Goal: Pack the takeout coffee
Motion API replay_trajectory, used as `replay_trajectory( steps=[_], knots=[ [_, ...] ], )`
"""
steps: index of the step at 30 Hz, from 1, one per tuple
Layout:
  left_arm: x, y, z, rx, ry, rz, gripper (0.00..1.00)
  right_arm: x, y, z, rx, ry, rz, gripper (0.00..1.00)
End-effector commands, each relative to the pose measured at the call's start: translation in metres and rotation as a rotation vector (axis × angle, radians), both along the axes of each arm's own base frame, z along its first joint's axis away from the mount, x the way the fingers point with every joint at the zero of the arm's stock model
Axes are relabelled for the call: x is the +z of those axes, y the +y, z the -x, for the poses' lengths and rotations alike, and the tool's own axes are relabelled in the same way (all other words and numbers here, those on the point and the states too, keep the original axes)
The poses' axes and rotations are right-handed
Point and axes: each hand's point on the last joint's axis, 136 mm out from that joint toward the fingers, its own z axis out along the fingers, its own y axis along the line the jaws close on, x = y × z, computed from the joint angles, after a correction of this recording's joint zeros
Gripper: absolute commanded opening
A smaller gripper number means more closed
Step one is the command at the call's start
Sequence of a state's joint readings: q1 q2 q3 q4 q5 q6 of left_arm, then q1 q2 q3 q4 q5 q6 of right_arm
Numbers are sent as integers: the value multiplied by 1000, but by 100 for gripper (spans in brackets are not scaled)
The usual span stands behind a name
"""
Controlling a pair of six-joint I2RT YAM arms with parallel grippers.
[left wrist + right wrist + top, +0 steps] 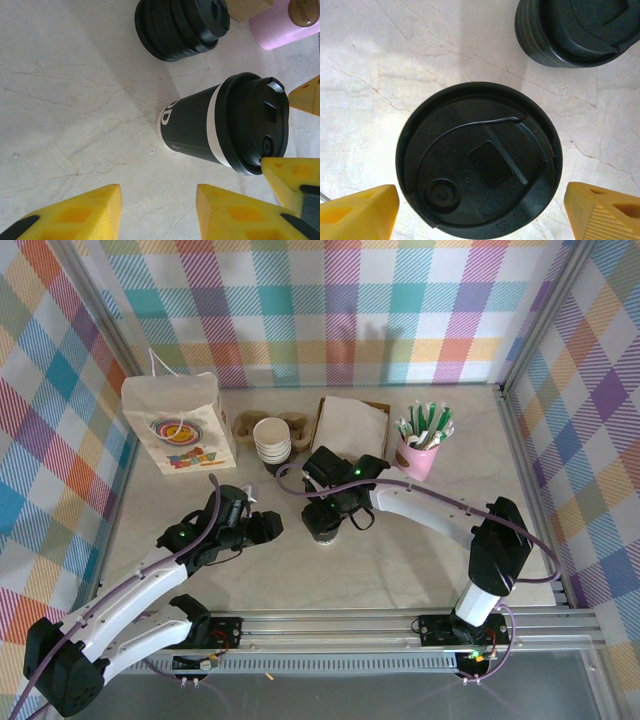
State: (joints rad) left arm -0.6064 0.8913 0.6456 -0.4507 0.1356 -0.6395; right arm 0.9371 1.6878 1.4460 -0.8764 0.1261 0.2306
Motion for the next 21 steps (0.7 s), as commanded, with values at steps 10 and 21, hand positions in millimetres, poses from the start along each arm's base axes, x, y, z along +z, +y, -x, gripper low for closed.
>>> replay_trajectory(
  steps=[10, 21],
  knots=[
    [23, -33, -11, -6, -13, 224, 43, 52, -10, -10, -65, -32, -146, 69],
    [9, -50, -6, -14, 48, 347, 40, 29, -38, -31, -253, 240, -324, 42]
  ],
)
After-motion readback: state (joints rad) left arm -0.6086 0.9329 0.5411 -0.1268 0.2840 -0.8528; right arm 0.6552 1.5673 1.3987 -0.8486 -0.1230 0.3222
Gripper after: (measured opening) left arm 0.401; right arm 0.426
